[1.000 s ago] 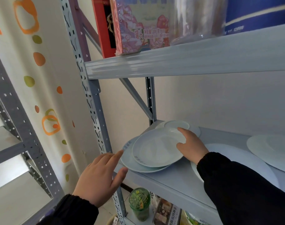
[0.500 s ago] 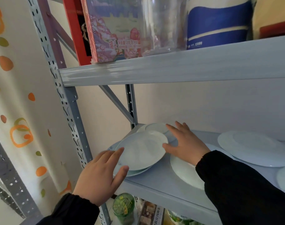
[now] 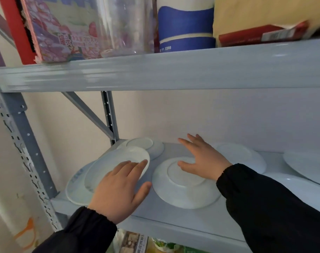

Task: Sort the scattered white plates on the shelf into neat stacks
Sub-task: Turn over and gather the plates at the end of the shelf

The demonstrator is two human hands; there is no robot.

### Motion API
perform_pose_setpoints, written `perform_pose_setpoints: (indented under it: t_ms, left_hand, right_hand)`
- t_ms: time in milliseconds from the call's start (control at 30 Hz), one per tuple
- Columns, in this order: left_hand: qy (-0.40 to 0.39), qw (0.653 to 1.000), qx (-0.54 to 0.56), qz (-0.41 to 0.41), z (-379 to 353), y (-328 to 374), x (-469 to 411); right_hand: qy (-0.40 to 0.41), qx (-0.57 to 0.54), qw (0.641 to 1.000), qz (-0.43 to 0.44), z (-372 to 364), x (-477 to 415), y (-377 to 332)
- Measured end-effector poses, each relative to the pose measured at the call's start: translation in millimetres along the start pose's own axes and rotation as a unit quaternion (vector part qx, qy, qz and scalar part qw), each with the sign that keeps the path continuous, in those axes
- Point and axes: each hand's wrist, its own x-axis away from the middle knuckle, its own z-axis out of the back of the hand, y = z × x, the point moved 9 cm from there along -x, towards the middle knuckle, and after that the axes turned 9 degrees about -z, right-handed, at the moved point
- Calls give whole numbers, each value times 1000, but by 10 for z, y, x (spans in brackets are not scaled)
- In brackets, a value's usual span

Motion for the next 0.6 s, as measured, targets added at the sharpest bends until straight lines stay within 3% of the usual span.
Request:
perform_pose_setpoints:
  t_ms: [267, 600]
  left_hand:
    - [11, 999, -34, 39, 287, -121, 181]
    - [4, 990, -98, 99, 519, -272, 295]
  right_hand:
    - [-45, 133, 985, 98, -306, -987, -473]
    - [-190, 187, 954, 139, -1008, -1675, -863]
